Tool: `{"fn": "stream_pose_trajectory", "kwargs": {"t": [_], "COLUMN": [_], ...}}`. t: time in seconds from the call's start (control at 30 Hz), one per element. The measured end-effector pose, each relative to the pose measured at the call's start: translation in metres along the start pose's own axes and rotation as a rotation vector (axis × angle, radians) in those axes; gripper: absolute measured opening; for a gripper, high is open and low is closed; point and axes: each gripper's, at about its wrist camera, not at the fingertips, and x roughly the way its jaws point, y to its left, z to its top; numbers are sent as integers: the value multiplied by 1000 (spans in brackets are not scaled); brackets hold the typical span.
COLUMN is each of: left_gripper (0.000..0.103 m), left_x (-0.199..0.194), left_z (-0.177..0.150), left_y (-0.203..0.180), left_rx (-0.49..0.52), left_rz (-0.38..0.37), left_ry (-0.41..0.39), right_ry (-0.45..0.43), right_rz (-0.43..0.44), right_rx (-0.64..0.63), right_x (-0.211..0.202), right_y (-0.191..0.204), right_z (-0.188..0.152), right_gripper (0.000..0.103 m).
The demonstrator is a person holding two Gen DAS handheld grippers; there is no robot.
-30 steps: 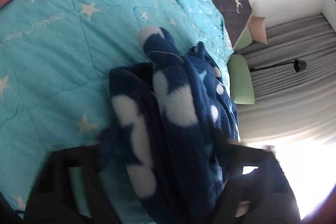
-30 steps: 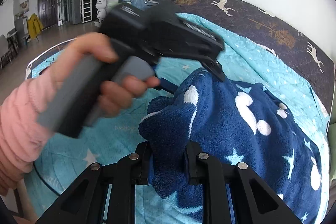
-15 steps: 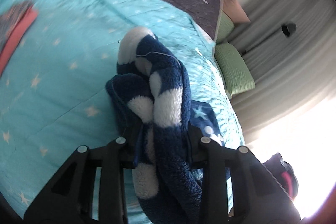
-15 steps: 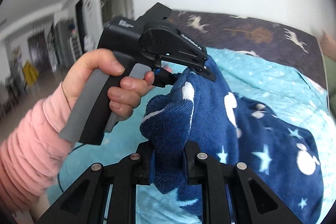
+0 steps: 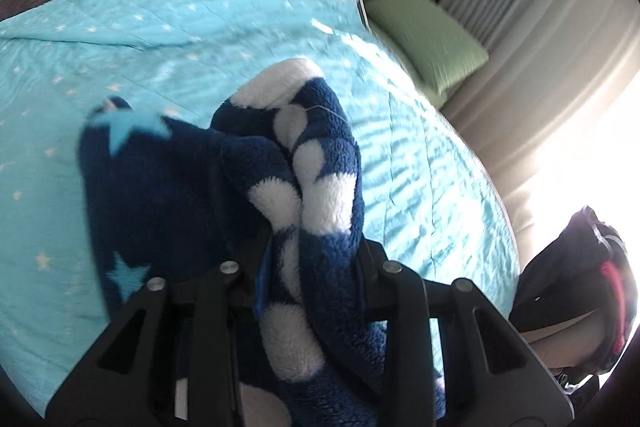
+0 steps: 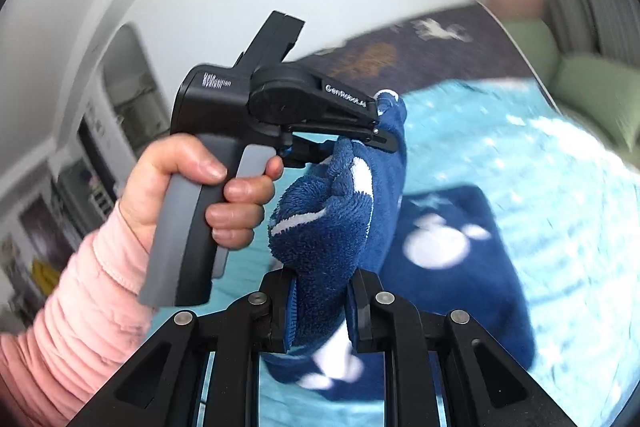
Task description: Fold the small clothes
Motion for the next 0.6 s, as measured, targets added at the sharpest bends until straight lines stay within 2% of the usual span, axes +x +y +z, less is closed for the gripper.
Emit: {"fn": "stream_pose_trajectory", "kwargs": {"t": [0.17,0.3,0.43,0.6], "left_gripper": [35,41,54,55], "left_x": [34,53,57,47], "left_z": [1,-5,-11,-12], "left_y": [-32,-44,-50,-55], "left_rx": [59,107,119,93], "left_rz": [25,23,-38,-132], "left_ry": [48,54,26,-7], "right_ry": [4,27,74,123], "right_rz": [-19,-16,-17,-3], "right_rx": [93,134,169,248], "right_x": [-13,-17,-14,-12], "right_y": [-43,-64,-83,-108], "right_z": [-7,-16,-31,-44], "right_gripper": [18,18,18,18]}}
